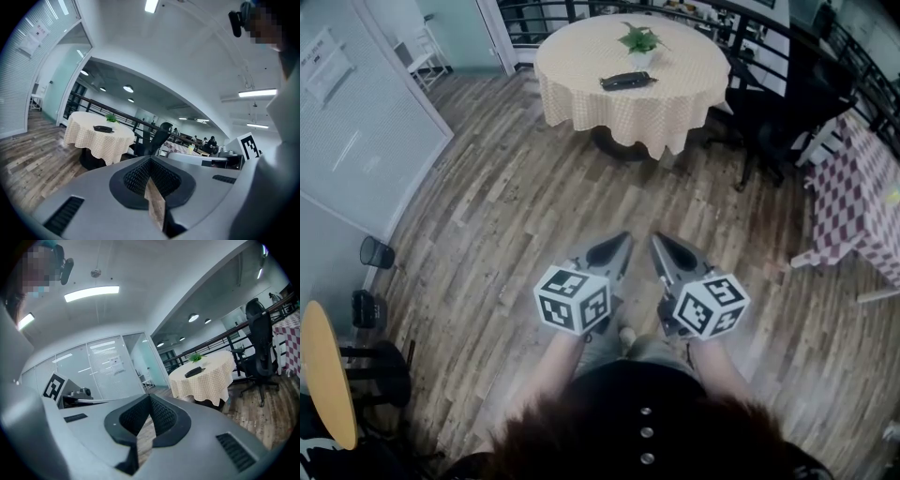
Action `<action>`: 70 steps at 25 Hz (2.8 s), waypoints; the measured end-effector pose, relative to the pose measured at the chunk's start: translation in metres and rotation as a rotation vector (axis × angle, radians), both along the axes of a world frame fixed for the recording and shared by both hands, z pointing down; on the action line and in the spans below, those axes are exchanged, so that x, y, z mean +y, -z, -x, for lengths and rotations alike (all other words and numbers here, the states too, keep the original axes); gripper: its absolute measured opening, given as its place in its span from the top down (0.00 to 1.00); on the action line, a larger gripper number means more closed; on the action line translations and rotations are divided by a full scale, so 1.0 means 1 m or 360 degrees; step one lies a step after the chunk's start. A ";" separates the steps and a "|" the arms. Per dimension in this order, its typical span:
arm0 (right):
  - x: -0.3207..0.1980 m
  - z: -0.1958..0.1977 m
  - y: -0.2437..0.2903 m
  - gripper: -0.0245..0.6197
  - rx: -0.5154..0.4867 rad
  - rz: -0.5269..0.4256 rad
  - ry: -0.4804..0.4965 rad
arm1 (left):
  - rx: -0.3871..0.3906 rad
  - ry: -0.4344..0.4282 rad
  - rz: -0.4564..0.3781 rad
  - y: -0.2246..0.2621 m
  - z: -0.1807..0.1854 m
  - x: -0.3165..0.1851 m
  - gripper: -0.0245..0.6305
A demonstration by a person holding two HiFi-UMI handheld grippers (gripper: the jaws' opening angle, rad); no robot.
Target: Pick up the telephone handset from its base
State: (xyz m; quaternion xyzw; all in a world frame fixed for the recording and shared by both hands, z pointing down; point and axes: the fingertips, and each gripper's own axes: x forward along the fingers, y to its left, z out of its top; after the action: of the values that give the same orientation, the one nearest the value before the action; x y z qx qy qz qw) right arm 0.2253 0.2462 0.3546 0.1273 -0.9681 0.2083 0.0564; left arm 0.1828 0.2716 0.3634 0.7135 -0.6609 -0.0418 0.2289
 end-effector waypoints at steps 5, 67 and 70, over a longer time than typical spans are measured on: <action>-0.016 0.017 -0.009 0.95 0.0010 0.0042 -0.0006 | 0.0044 0.0026 0.0012 -0.006 0.025 -0.017 0.95; -0.391 0.318 -0.012 0.95 -0.0024 0.0123 -0.0421 | 0.0042 -0.0429 0.0101 -0.016 0.317 -0.403 0.95; -0.418 0.321 -0.013 0.95 -0.0014 0.0133 -0.0432 | 0.0046 -0.0435 0.0112 -0.016 0.322 -0.429 0.95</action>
State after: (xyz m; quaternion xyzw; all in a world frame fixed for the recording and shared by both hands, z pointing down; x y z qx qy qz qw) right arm -0.0959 -0.1714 0.3675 0.2537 -0.9327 0.2547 0.0285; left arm -0.1395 -0.1573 0.3794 0.7877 -0.5552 0.0027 0.2669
